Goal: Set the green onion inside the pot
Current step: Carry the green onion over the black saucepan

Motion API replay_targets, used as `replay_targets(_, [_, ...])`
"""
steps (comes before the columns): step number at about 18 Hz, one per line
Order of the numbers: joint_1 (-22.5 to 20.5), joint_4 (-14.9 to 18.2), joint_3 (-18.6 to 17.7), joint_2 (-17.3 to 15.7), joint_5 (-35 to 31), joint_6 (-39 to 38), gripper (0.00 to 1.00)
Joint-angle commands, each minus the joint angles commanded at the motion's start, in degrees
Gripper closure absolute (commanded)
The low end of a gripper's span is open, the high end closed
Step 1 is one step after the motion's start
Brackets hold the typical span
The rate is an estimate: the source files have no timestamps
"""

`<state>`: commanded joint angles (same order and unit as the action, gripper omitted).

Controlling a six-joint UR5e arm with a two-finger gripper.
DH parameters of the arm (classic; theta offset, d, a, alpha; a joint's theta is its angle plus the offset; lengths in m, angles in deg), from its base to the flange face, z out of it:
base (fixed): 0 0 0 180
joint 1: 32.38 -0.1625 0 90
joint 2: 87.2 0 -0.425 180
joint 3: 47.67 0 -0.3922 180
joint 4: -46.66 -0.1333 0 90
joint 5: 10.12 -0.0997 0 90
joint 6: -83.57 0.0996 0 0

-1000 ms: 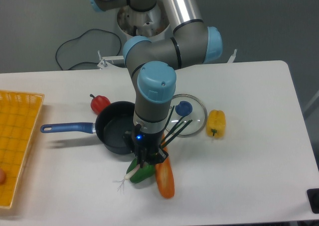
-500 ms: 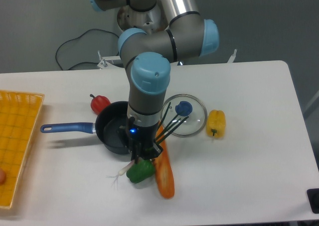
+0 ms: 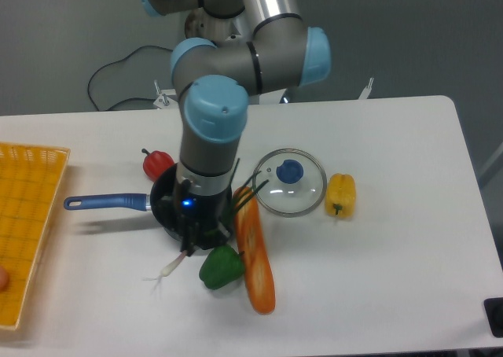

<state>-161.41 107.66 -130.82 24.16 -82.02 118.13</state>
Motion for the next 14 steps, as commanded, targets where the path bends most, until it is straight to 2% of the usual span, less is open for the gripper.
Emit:
replay_targets(5, [0.6, 0.0, -0.1, -1.0, 0.4, -1.4, 1.0])
replay_targets(14, [2.1, -0.2, -1.2, -0.1, 0.4, -4.4, 1.0])
